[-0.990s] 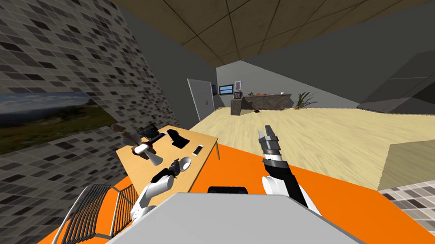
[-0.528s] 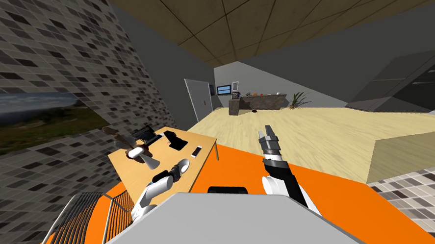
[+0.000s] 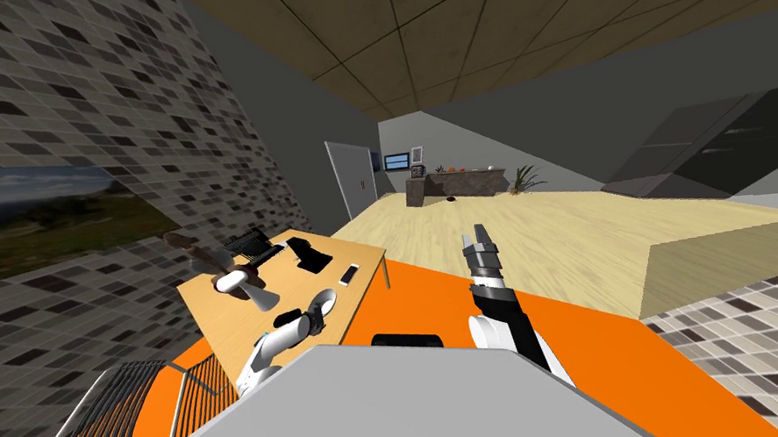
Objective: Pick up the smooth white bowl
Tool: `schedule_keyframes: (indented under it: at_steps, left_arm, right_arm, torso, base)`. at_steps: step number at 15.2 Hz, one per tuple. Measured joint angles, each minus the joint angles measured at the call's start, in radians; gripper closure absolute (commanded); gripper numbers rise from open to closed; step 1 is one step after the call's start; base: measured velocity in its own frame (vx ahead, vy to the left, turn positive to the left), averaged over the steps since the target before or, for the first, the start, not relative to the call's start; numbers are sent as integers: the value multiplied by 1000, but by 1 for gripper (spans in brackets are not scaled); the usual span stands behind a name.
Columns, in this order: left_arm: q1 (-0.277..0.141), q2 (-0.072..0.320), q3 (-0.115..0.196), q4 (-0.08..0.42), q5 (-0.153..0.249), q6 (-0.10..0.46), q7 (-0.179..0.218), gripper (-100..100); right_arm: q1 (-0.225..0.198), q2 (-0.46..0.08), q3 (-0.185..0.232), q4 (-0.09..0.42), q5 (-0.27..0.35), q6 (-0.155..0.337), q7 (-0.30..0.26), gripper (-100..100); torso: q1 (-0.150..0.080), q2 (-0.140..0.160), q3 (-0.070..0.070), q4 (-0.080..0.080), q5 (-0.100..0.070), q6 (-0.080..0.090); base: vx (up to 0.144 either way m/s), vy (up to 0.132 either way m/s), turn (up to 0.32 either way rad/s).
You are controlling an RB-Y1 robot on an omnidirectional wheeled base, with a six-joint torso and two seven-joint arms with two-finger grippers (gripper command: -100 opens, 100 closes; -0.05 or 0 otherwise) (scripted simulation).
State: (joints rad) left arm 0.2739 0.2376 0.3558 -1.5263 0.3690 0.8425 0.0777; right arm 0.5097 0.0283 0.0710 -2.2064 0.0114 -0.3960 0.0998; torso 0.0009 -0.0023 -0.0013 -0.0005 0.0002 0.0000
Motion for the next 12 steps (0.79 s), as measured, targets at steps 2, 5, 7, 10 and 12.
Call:
schedule_keyframes:
  at_steps: [2, 5, 7, 10, 12]
  left_arm:
    - [-5, -4, 7, 7, 7, 32, 6, -100]
    - [-14, -8, 3, 32, 3, 22, 6, -100]
    - [-25, -13, -3, 62, -5, -3, 6, -100]
    - [-29, -16, -7, 79, -8, -21, 5, 100]
    - [-28, -16, -7, 79, -8, -20, 5, 100]
  right_arm:
    - [0, 0, 0, 0, 0, 0, 0, 0]
    - [0, 0, 0, 0, 0, 0, 0, 0]
    - [0, 0, 0, 0, 0, 0, 0, 0]
    - [0, 0, 0, 0, 0, 0, 0, 0]
    - [0, 0, 0, 0, 0, 0, 0, 0]
  torso:
    - [0, 0, 0, 0, 0, 0]
    - [0, 1, 0, 0, 0, 0]
    - [1, 0, 0, 0, 0, 0]
    - [0, 1, 1, 0, 0, 0]
    - [0, 1, 1, 1, 0, 0]
  base:
    - [19, 13, -40]
    - [14, 23, 2]
    - [24, 34, 0]
    - [7, 9, -1]
    - [0, 0, 0]
